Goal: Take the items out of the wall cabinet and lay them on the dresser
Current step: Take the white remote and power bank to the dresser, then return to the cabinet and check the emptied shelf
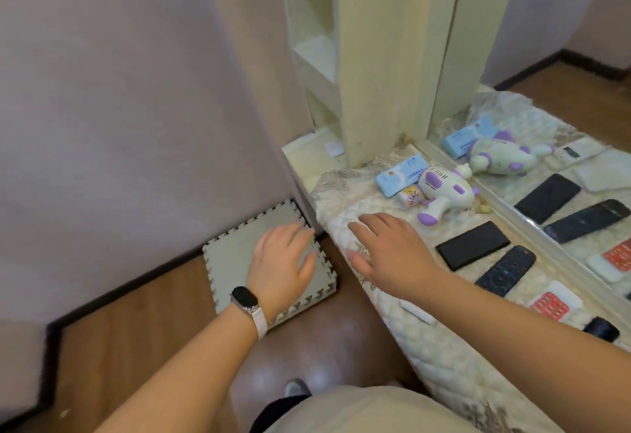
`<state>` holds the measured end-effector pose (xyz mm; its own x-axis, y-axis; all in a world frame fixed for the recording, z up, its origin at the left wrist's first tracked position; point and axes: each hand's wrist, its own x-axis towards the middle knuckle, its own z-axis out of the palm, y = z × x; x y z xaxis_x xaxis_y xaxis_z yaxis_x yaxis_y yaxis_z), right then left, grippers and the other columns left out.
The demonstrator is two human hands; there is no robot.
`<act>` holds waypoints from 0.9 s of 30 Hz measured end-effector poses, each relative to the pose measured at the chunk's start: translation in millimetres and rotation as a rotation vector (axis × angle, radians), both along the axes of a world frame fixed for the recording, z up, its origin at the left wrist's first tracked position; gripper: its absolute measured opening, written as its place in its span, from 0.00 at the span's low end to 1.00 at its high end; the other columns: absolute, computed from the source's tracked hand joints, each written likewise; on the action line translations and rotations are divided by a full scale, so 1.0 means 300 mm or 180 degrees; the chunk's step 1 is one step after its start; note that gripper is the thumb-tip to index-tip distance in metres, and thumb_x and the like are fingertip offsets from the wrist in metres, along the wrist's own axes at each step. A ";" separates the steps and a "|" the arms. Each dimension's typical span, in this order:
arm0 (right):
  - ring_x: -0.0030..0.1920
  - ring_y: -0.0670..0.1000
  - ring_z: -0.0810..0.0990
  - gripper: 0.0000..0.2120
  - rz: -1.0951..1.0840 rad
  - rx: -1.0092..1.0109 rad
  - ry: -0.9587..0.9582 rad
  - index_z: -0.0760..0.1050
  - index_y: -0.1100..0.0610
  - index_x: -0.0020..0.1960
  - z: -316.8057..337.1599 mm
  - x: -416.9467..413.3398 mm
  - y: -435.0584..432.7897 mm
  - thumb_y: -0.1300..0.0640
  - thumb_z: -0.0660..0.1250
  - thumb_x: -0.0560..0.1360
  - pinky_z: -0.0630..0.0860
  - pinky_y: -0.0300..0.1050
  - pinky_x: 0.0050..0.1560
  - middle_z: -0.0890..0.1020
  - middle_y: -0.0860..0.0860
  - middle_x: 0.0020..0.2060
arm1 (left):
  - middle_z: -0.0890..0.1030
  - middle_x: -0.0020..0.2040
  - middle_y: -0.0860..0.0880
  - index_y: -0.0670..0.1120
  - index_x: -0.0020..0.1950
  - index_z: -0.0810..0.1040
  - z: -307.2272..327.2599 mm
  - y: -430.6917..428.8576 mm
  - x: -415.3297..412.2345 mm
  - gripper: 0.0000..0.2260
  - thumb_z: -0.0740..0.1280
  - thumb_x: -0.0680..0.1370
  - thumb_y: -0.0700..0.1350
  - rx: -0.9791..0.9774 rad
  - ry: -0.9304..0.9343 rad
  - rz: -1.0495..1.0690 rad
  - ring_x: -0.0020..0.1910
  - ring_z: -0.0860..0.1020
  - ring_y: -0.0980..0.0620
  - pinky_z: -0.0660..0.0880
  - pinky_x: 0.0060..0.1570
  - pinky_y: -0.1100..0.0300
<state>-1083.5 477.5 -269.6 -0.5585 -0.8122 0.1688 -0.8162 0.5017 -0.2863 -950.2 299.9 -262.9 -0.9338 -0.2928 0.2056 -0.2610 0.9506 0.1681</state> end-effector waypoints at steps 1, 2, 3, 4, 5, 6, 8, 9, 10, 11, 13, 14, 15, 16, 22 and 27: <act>0.54 0.58 0.78 0.22 0.0118 -0.0034 0.0089 0.77 0.55 0.59 0.030 0.013 -0.034 0.43 0.59 0.74 0.75 0.53 0.51 0.81 0.53 0.53 | 0.79 0.61 0.46 0.47 0.62 0.78 0.018 -0.029 0.033 0.18 0.61 0.76 0.52 -0.0058 0.0013 0.0097 0.61 0.74 0.47 0.69 0.63 0.50; 0.55 0.57 0.78 0.22 0.0232 -0.0052 0.0168 0.77 0.55 0.60 0.058 0.029 -0.069 0.43 0.59 0.74 0.74 0.52 0.52 0.81 0.53 0.54 | 0.79 0.62 0.46 0.47 0.62 0.78 0.036 -0.058 0.068 0.18 0.61 0.76 0.52 -0.0125 0.0009 0.0199 0.62 0.74 0.47 0.68 0.64 0.50; 0.56 0.57 0.77 0.22 0.0349 -0.0042 0.0228 0.76 0.55 0.61 0.083 0.049 -0.105 0.42 0.59 0.74 0.73 0.52 0.54 0.80 0.52 0.55 | 0.79 0.62 0.47 0.48 0.63 0.78 0.053 -0.087 0.104 0.18 0.62 0.76 0.52 -0.0203 0.0003 0.0300 0.62 0.75 0.46 0.66 0.65 0.50; 0.57 0.56 0.77 0.23 0.0462 -0.0014 0.0269 0.76 0.54 0.61 0.106 0.072 -0.143 0.42 0.59 0.75 0.72 0.52 0.55 0.80 0.52 0.56 | 0.78 0.63 0.47 0.48 0.63 0.78 0.069 -0.116 0.143 0.18 0.62 0.76 0.52 -0.0267 0.0000 0.0392 0.63 0.75 0.46 0.65 0.66 0.50; 0.59 0.56 0.76 0.23 0.0566 -0.0004 0.0303 0.75 0.54 0.62 0.128 0.098 -0.182 0.41 0.58 0.75 0.72 0.52 0.57 0.80 0.52 0.57 | 0.78 0.63 0.47 0.49 0.63 0.77 0.084 -0.145 0.182 0.18 0.62 0.76 0.53 -0.0303 0.0012 0.0480 0.63 0.75 0.46 0.64 0.67 0.49; 0.60 0.56 0.75 0.24 0.0661 -0.0017 0.0326 0.75 0.54 0.63 0.146 0.125 -0.224 0.41 0.58 0.75 0.72 0.53 0.59 0.79 0.52 0.58 | 0.78 0.63 0.47 0.49 0.63 0.77 0.099 -0.173 0.223 0.18 0.62 0.76 0.53 -0.0313 0.0043 0.0577 0.64 0.74 0.45 0.64 0.67 0.47; 0.61 0.56 0.75 0.24 0.0840 -0.0068 0.0375 0.75 0.54 0.63 0.182 0.193 -0.315 0.41 0.57 0.75 0.71 0.53 0.60 0.79 0.52 0.59 | 0.78 0.63 0.47 0.50 0.63 0.78 0.127 -0.231 0.313 0.18 0.62 0.76 0.53 -0.0324 0.0142 0.0771 0.63 0.74 0.45 0.66 0.66 0.45; 0.61 0.56 0.76 0.24 0.0926 -0.0087 0.0414 0.75 0.54 0.63 0.196 0.233 -0.363 0.41 0.58 0.75 0.71 0.53 0.60 0.79 0.52 0.59 | 0.78 0.63 0.47 0.50 0.63 0.78 0.138 -0.261 0.365 0.18 0.63 0.75 0.53 -0.0336 0.0198 0.0843 0.63 0.75 0.46 0.67 0.66 0.45; 0.60 0.56 0.76 0.24 0.0997 -0.0106 0.0465 0.76 0.54 0.62 0.211 0.278 -0.411 0.41 0.58 0.75 0.72 0.53 0.59 0.80 0.52 0.58 | 0.78 0.63 0.48 0.49 0.63 0.78 0.147 -0.292 0.420 0.18 0.64 0.76 0.53 -0.0347 0.0248 0.0896 0.63 0.74 0.46 0.68 0.65 0.45; 0.59 0.57 0.77 0.23 0.1052 -0.0130 0.0518 0.76 0.54 0.62 0.225 0.325 -0.460 0.41 0.59 0.75 0.72 0.53 0.58 0.80 0.52 0.57 | 0.78 0.63 0.48 0.49 0.63 0.78 0.158 -0.325 0.477 0.17 0.64 0.76 0.53 -0.0364 0.0295 0.0938 0.63 0.74 0.47 0.67 0.66 0.45; 0.57 0.57 0.77 0.23 0.1167 -0.0186 0.0592 0.76 0.54 0.61 0.253 0.427 -0.559 0.41 0.60 0.74 0.73 0.53 0.57 0.80 0.52 0.56 | 0.78 0.64 0.49 0.49 0.63 0.78 0.178 -0.394 0.599 0.17 0.63 0.77 0.52 -0.0387 0.0383 0.1040 0.64 0.74 0.47 0.65 0.67 0.46; 0.57 0.57 0.77 0.23 0.1247 -0.0217 0.0628 0.76 0.54 0.62 0.267 0.481 -0.611 0.41 0.60 0.74 0.73 0.53 0.57 0.80 0.52 0.56 | 0.78 0.64 0.49 0.49 0.63 0.78 0.188 -0.430 0.663 0.17 0.62 0.77 0.52 -0.0395 0.0442 0.1108 0.65 0.73 0.48 0.64 0.67 0.46; 0.58 0.57 0.77 0.23 0.1329 -0.0245 0.0673 0.76 0.54 0.62 0.278 0.534 -0.662 0.41 0.60 0.75 0.73 0.53 0.57 0.80 0.52 0.56 | 0.78 0.64 0.49 0.50 0.63 0.78 0.197 -0.467 0.726 0.17 0.62 0.77 0.52 -0.0407 0.0495 0.1178 0.65 0.73 0.48 0.64 0.67 0.46; 0.58 0.57 0.77 0.23 0.1408 -0.0255 0.0724 0.76 0.54 0.62 0.290 0.588 -0.714 0.41 0.60 0.75 0.73 0.53 0.58 0.80 0.52 0.56 | 0.78 0.64 0.49 0.50 0.64 0.78 0.205 -0.504 0.788 0.17 0.61 0.77 0.52 -0.0421 0.0521 0.1243 0.66 0.73 0.48 0.64 0.68 0.46; 0.57 0.57 0.77 0.22 0.1846 -0.0527 0.0920 0.77 0.55 0.61 0.344 0.918 -0.994 0.42 0.60 0.75 0.73 0.52 0.57 0.81 0.52 0.56 | 0.78 0.65 0.49 0.50 0.64 0.77 0.242 -0.687 1.136 0.18 0.60 0.77 0.54 -0.0445 0.0523 0.1706 0.67 0.73 0.48 0.64 0.68 0.46; 0.58 0.57 0.78 0.23 0.2346 -0.0590 0.0989 0.76 0.55 0.62 0.379 1.153 -1.166 0.42 0.59 0.75 0.74 0.52 0.57 0.80 0.53 0.57 | 0.79 0.63 0.48 0.49 0.65 0.77 0.259 -0.772 1.417 0.18 0.63 0.77 0.53 -0.0509 0.0657 0.2101 0.66 0.74 0.47 0.67 0.66 0.46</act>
<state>-737.6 127.6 -156.0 0.2018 -0.8962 0.3952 -0.9736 -0.2275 -0.0186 -525.2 68.3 -185.2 -0.5091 -0.7355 0.4471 -0.7689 0.6220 0.1478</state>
